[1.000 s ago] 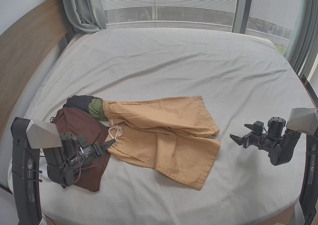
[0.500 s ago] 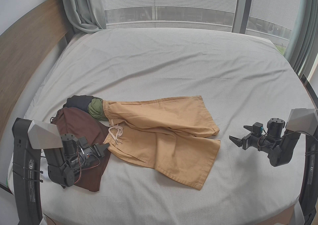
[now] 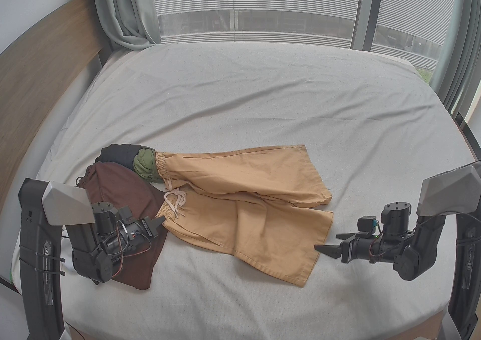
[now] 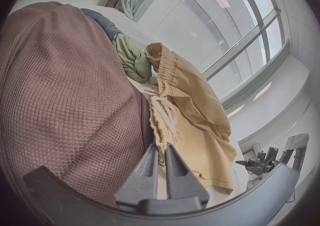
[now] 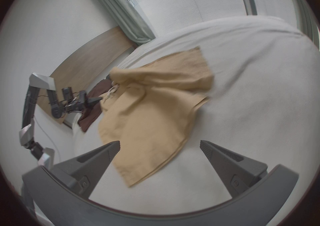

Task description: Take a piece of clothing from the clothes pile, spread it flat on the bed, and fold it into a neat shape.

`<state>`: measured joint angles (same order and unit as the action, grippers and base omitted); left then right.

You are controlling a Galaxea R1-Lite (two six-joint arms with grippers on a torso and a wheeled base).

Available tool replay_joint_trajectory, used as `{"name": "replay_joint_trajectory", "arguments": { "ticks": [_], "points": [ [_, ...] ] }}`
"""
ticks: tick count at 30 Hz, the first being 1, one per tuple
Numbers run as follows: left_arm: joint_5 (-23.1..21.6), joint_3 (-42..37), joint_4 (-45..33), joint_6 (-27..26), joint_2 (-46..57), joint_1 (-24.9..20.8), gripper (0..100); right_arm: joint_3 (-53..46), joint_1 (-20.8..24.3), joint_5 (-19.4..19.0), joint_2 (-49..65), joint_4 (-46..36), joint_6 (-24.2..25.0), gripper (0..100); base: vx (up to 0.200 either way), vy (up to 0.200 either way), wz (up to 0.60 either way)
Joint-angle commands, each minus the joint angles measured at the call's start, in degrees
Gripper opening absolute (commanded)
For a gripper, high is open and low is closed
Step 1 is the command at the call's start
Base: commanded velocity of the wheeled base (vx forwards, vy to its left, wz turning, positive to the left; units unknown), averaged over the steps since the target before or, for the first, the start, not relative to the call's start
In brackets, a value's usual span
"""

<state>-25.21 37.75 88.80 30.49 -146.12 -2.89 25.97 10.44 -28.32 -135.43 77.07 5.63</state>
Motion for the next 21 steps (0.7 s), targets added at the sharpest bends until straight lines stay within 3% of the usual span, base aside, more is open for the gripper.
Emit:
{"name": "replay_joint_trajectory", "arguments": {
  "ticks": [1,10,21],
  "points": [
    [0.0,0.0,0.1,0.0,0.1,0.0,0,-4.6,5.1,-0.2,2.3,-0.1,1.5,100,0.000,0.000,0.00],
    [0.0,0.0,0.1,-0.1,0.1,0.0,0,-6.4,8.9,-1.6,1.7,-0.3,7.5,100,0.000,0.000,0.00],
    [0.0,0.0,0.1,-0.1,0.1,0.0,0,-6.4,9.4,-0.7,-4.2,0.1,9.4,100,0.000,0.000,0.00]
  ]
}}
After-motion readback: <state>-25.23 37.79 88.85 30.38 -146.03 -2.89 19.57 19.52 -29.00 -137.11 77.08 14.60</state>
